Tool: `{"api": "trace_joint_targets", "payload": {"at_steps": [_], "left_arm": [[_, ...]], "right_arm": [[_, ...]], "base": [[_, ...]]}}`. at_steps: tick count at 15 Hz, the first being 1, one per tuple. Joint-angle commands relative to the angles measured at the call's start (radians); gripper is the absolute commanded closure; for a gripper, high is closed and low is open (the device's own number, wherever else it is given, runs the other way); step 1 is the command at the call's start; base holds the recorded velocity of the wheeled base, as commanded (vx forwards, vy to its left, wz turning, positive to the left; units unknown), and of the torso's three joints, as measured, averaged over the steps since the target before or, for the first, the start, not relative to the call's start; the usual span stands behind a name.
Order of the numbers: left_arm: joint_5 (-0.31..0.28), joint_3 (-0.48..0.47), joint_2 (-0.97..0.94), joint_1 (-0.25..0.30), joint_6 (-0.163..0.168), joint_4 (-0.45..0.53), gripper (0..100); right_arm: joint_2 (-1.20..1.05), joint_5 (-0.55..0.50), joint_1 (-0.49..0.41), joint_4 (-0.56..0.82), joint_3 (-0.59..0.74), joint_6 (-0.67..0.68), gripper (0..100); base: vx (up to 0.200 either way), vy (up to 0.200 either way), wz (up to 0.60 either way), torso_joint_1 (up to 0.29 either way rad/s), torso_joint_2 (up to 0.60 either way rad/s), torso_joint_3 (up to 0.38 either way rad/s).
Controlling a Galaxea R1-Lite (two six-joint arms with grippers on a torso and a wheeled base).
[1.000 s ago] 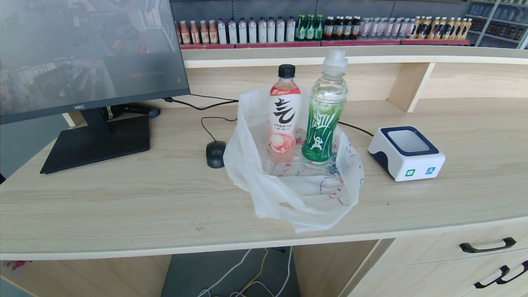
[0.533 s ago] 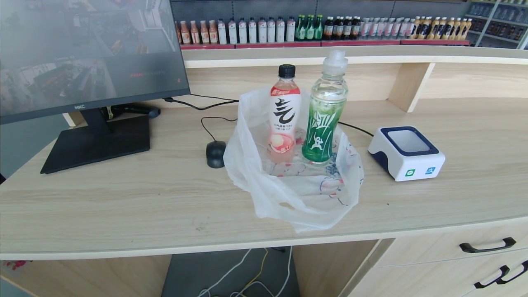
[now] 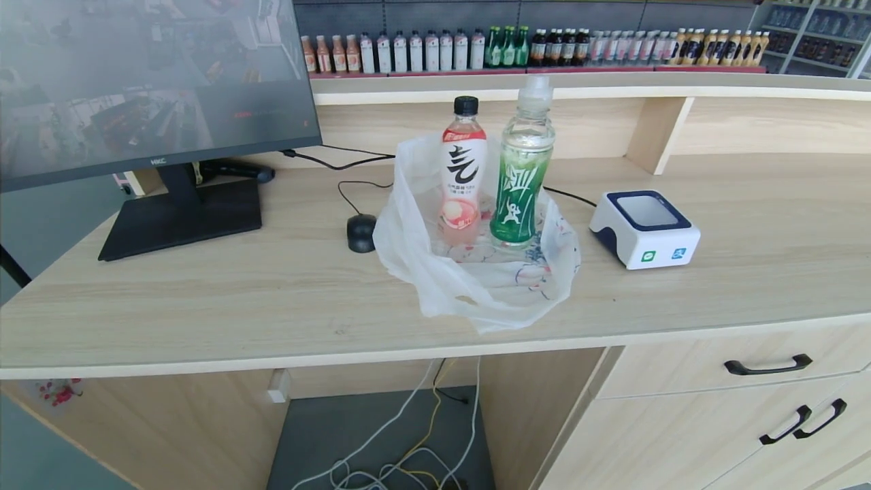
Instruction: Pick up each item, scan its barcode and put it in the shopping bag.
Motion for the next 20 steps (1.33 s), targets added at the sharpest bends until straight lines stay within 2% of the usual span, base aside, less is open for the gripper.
{"api": "trace_joint_targets", "payload": {"at_steps": [1, 4, 20], "left_arm": [[0.0, 0.0, 0.0, -0.001, 0.002, 0.0, 0], [0.0, 0.0, 0.0, 0.001, -0.003, 0.0, 0], [0.0, 0.0, 0.0, 0.001, -0.006, 0.0, 0]], "right_arm": [[0.002, 0.0, 0.0, 0.0, -0.001, 0.0, 0], [0.002, 0.0, 0.0, 0.0, 0.0, 0.001, 0], [0.002, 0.0, 0.0, 0.0, 0.0, 0.006, 0]], "base": [[0.0, 0.0, 0.0, 0.0, 0.0, 0.0], [0.0, 0.0, 0.0, 0.0, 0.0, 0.0], [0.0, -0.2, 0.0, 0.004, 0.0, 0.003]]}}
